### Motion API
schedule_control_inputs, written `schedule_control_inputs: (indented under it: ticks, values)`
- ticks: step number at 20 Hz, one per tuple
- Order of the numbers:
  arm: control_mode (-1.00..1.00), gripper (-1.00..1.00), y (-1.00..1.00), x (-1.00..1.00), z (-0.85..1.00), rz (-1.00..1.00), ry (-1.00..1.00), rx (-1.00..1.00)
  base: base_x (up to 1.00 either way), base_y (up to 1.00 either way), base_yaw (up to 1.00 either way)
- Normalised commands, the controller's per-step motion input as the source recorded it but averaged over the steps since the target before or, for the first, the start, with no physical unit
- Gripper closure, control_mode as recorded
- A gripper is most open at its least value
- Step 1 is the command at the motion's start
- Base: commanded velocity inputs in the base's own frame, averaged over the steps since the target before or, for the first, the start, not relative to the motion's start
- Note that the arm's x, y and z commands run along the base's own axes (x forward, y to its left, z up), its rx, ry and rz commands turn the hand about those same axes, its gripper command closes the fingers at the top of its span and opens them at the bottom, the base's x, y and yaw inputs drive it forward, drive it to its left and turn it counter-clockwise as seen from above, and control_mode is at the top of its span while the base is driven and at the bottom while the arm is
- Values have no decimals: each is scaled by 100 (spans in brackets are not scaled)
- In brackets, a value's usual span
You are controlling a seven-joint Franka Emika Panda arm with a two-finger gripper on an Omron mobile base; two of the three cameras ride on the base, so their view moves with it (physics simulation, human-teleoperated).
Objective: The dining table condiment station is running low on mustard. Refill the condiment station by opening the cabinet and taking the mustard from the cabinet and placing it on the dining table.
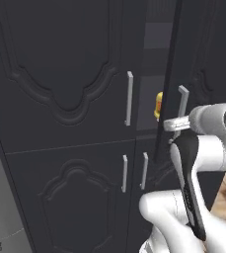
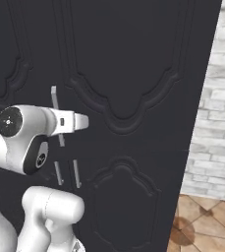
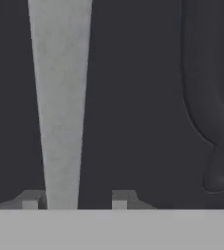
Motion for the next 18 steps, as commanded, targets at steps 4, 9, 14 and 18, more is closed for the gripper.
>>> schedule_control_inputs:
  ticks: [4,9,14,18]
  values:
    - [-100,100,-36,-100,0,-3,-19,0,0,0,0]
    - [-100,-100,-6,-80,-20,0,-6,-2,0,0,0]
    - [-100,-100,70,-76,14,0,-2,-22,0,0,0]
    - [-100,-100,100,-12,21,0,0,-37,0,0,0]
